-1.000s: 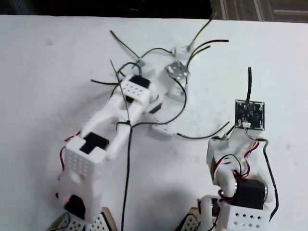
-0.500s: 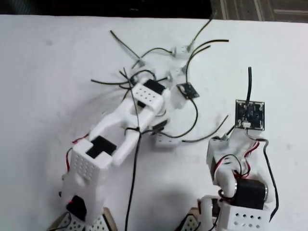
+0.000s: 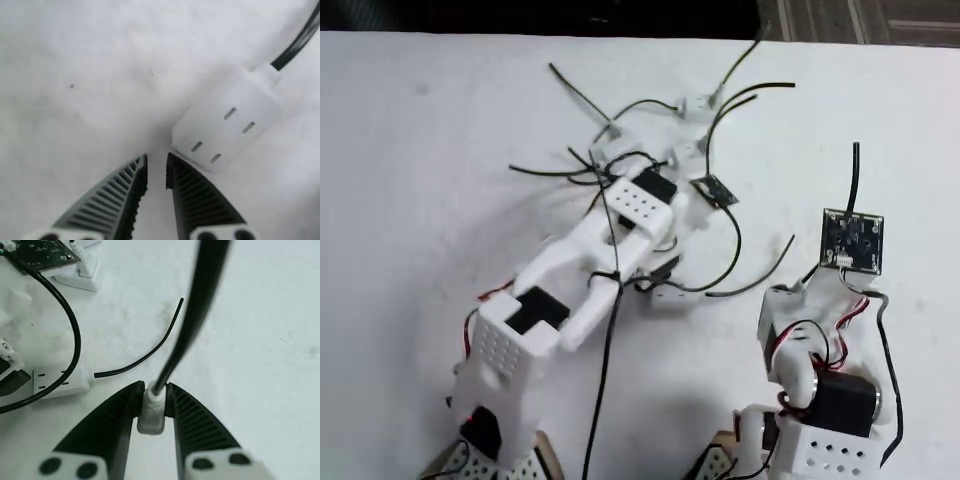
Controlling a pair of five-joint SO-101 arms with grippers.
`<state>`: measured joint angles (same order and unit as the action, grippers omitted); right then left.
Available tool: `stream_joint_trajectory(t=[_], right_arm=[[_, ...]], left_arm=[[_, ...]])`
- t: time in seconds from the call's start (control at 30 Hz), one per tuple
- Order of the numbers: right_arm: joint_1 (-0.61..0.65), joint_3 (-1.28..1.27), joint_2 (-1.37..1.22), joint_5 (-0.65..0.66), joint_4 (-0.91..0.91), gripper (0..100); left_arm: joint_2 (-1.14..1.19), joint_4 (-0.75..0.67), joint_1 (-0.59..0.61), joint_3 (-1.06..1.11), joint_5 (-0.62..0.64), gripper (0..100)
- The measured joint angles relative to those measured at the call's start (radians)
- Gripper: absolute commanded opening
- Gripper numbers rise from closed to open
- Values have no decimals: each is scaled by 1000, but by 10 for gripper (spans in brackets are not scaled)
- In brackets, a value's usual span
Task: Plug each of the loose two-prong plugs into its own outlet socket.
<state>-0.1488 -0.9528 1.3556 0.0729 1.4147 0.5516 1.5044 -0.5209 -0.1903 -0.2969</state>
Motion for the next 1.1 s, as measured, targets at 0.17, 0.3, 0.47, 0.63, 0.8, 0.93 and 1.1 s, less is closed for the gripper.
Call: stream_joint_trajectory(t=[0.17,0.3,0.47,0.63,0.8,0.93,1.1], right_arm=[[3,0,0,9,0,16],[3,0,0,9,0,16],[3,0,0,9,0,16],[3,0,0,9,0,16],[3,0,0,9,0,16],[3,0,0,9,2,16],[3,0,0,9,2,16]], left_arm=[[-138,69,0,-8,-28,210],[-224,77,0,-3,-126,244],[-187,78,-2,31,-344,244],[-117,55,-3,29,-470,245],[-72,52,-54,5,-523,248],[-3,46,-101,-61,-523,248],[109,54,-98,-190,-520,241]])
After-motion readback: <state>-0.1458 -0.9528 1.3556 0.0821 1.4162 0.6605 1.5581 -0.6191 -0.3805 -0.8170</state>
